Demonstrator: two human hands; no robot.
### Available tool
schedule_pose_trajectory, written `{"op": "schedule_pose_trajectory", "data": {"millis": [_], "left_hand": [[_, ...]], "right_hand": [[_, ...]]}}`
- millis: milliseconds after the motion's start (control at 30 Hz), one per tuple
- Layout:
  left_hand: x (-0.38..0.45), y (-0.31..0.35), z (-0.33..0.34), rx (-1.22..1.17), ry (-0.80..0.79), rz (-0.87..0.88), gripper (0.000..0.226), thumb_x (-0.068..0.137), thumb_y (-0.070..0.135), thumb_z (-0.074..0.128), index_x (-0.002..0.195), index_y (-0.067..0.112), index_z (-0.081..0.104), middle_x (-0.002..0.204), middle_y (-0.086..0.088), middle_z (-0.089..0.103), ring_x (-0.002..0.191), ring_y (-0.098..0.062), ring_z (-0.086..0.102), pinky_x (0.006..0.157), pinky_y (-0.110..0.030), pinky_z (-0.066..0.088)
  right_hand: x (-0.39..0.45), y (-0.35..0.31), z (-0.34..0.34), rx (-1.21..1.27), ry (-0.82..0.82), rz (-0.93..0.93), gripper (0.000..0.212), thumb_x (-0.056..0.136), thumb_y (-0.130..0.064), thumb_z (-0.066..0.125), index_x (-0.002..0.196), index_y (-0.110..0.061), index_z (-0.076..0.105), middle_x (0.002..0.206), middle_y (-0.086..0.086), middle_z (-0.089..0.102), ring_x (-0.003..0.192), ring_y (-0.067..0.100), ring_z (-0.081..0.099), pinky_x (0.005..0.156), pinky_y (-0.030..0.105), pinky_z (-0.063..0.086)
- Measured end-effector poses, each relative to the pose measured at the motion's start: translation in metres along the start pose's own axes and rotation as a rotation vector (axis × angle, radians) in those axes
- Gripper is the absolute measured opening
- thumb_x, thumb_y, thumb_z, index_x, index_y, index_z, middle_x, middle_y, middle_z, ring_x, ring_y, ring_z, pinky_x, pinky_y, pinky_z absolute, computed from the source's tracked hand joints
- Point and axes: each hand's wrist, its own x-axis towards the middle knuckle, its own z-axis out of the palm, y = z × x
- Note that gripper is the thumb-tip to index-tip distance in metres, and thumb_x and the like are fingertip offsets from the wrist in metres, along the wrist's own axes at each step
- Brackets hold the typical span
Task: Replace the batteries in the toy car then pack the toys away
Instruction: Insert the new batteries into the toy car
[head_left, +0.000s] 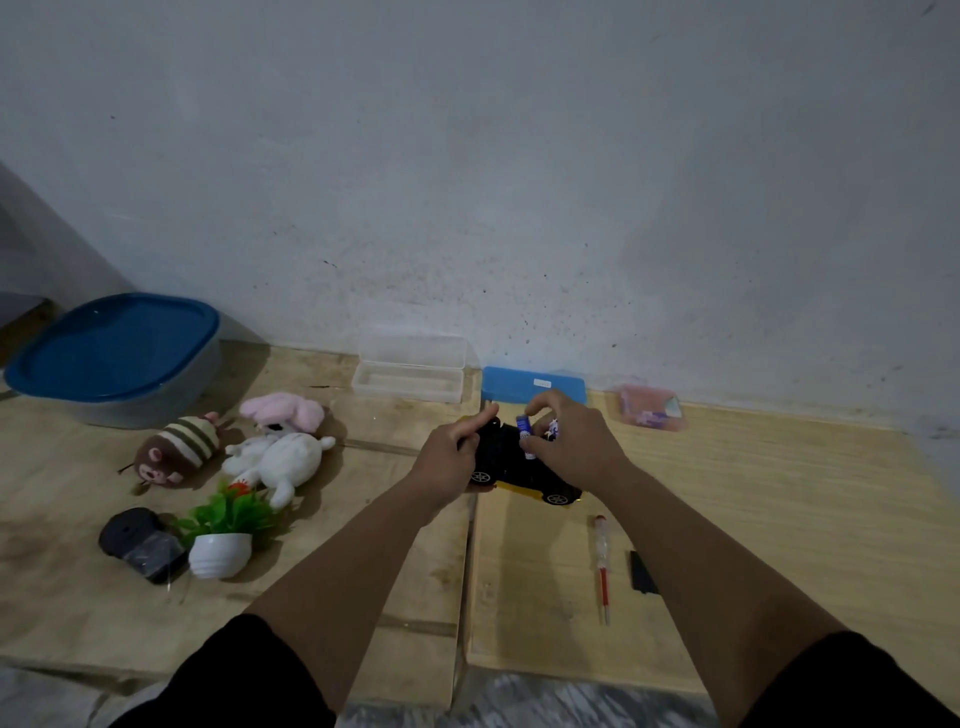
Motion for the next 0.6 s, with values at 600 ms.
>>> {"op": "schedule_pose_trajectory", "data": {"millis": [600], "left_hand": [[-0.002, 0.007, 0.003, -0.133, 0.005, -0.025, 0.044, 0.101, 0.007, 0.033, 0.13, 0.032, 0.055, 0.13, 0.0, 0.051, 0.1, -0.02, 0.06, 0.071, -0.033, 0.06]], "right_hand": [[0.01, -0.007, 0.007, -0.191, 0.156, -0.04, 0.027, 0.079, -0.038, 0.068, 0.1, -0.021, 0.066, 0.107, -0.001, 0.059, 0.094, 0.018, 0.056, 0.073, 0.028, 0.039]]}}
